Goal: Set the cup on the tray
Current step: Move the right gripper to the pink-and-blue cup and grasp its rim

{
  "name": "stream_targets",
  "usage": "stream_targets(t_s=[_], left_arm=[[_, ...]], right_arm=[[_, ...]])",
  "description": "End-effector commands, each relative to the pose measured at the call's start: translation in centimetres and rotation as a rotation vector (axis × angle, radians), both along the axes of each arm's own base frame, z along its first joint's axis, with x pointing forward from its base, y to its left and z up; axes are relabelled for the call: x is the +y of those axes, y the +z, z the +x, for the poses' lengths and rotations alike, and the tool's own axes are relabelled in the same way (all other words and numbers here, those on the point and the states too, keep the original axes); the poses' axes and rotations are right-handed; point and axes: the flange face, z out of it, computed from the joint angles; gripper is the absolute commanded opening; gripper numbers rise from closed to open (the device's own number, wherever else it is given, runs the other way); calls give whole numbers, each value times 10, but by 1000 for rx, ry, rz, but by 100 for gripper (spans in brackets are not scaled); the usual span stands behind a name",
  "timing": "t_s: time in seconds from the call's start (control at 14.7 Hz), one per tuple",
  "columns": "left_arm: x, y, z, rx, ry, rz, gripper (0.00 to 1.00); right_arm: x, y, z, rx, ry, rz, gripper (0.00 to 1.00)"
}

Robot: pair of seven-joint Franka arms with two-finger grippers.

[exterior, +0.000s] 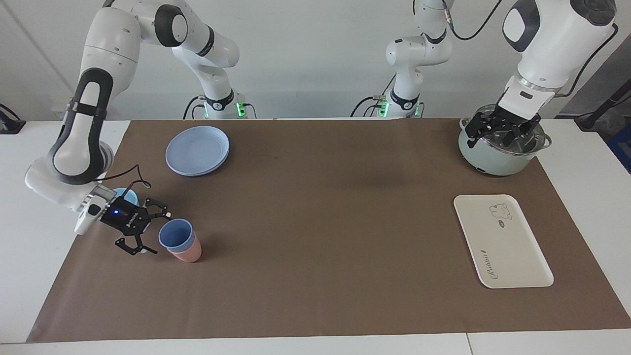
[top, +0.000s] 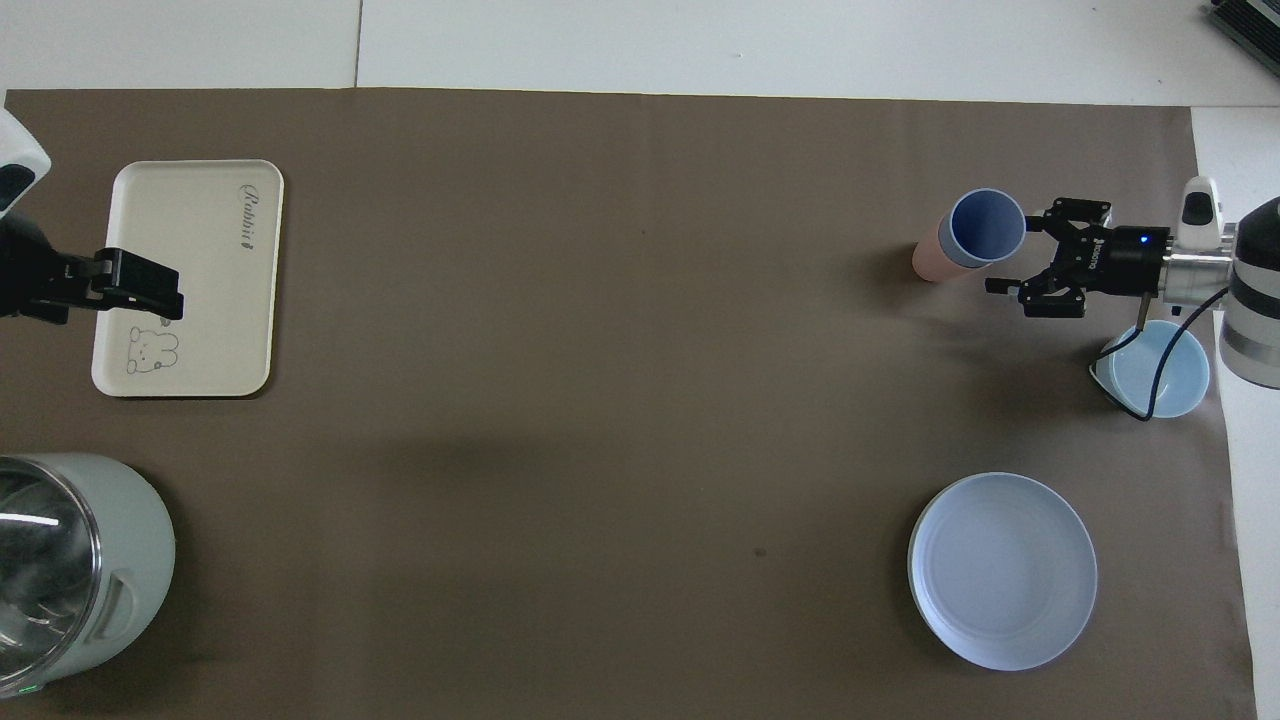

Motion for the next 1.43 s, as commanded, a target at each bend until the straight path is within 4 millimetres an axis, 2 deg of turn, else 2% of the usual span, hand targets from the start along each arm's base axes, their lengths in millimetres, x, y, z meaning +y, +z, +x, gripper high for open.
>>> stream_targets(t_s=[0.0, 0.2, 0.75, 1.36], left_arm=[[3, -1, -8, -16, -11, 7, 100], [2, -1, -8, -21, -13, 7, 100], [1, 0, -8, -25, -14, 7, 100], [1, -1, -8, -28, -14, 7, 100]], right_arm=[[2, -6, 8, -55, 9, 31, 100], [3, -19, 9, -78, 7, 58, 100], [22, -16, 15, -123, -5, 111, 100], [36, -30, 9, -133, 28, 118, 100]])
